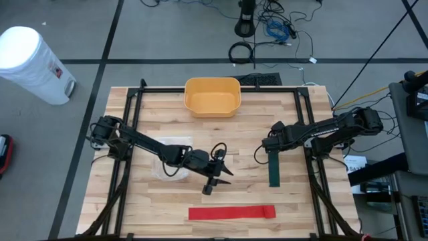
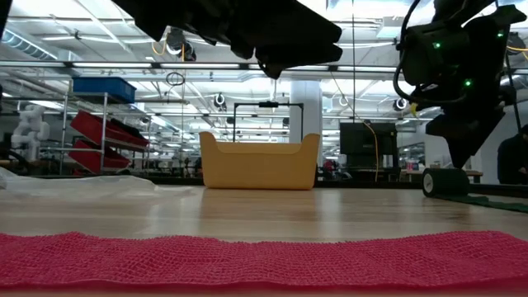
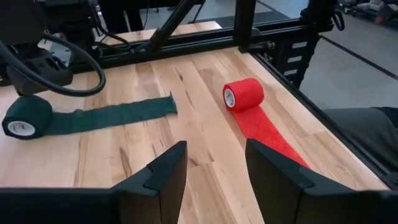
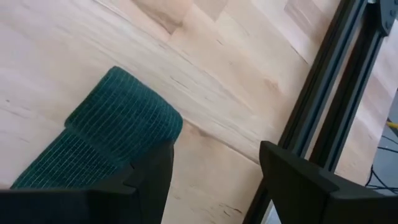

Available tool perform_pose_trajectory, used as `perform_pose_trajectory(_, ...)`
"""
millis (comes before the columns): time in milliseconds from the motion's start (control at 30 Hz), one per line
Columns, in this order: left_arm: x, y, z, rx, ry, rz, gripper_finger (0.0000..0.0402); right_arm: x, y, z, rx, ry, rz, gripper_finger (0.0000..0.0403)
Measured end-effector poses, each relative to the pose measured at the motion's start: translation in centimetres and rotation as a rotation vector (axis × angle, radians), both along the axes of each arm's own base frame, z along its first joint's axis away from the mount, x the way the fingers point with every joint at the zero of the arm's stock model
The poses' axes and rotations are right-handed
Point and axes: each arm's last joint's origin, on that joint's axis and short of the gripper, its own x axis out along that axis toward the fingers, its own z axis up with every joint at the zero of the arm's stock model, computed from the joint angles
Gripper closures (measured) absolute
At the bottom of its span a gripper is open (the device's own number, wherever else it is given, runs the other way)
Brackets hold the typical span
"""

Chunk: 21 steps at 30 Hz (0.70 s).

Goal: Roll bandage
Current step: Roll the green bandage

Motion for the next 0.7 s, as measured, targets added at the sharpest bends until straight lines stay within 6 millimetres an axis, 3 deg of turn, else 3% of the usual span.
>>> perform_pose_trajectory(367,-0.1,0.0,-0.2,0.006,0.025,0.000,0.0230,0.8,0.0,-1.8,-0.002,0.125,0.015,0.0179)
perform_pose_trajectory(700,-0.1,0.0,-0.2,0.007,0.025,0.000,0.0230,1.4,0.1,-2.2,0.003,0.075,0.022,0.0180)
